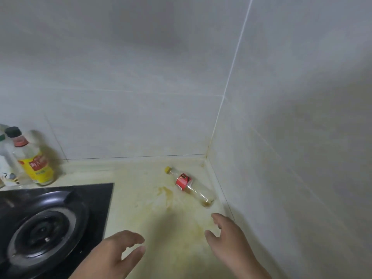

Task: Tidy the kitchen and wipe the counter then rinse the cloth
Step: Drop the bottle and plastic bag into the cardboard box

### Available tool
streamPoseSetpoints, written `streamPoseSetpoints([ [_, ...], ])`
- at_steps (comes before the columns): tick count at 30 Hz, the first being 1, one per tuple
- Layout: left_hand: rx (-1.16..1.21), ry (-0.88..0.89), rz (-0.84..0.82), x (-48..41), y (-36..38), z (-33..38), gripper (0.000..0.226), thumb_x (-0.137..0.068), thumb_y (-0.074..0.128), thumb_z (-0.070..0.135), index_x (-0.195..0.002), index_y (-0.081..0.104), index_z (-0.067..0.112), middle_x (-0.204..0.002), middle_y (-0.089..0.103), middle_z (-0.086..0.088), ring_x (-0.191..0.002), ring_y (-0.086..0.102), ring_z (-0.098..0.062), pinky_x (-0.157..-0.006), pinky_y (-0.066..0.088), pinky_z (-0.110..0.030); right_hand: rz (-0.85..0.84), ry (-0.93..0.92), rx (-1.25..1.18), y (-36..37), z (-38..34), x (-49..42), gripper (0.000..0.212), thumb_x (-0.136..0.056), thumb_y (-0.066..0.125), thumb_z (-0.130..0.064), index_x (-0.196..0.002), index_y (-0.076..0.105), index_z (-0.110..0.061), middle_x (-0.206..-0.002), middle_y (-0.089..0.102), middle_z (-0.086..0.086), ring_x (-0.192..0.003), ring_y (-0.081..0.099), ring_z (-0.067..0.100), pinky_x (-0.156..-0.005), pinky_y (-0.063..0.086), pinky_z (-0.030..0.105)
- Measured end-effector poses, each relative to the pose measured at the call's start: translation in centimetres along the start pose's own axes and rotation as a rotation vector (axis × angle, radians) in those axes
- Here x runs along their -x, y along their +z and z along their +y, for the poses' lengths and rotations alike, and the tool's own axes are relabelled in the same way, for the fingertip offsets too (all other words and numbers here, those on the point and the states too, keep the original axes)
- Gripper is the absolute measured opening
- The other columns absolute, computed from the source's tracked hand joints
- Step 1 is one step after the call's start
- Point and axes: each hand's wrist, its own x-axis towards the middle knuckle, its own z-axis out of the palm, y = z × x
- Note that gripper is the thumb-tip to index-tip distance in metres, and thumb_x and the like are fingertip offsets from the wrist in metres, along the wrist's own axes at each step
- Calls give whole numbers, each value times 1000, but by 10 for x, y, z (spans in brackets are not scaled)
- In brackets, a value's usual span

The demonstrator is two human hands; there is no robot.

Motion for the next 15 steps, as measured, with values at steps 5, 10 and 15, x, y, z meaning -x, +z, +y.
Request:
streamPoseSetpoints([
  [5, 7, 1, 27, -62, -3, -43, 51, -56, 38, 93, -82, 64, 58, -99, 55, 49, -95, 53, 19, -76, 43, -5, 34, -7, 115, 11, -13, -91, 50, -90, 60, -32, -138, 49, -25, -131, 53, -7, -123, 51, 11, -99, 40, 22],
  [10, -93, -20, -33, -106, -4, -64, 5, -84, 57, 57, -85, 52, 57, -97, 59, 40, -93, 51, 22, -80, 44, -10, 5, -13, 261, 22, -19, -167, 56, -90, 60, -33, -141, 46, -14, -138, 51, 3, -127, 49, 22, -101, 41, 31],
  [15, -125, -35, -65, -128, 1, -83, 8, -79, 52, 67, -81, 52, 59, -95, 56, 45, -95, 47, 26, -77, 43, -11, -63, -58, 332, 45, -18, -200, 46, -82, 64, -51, -116, 58, -21, -111, 60, 2, -105, 60, 25, -77, 46, 31],
])
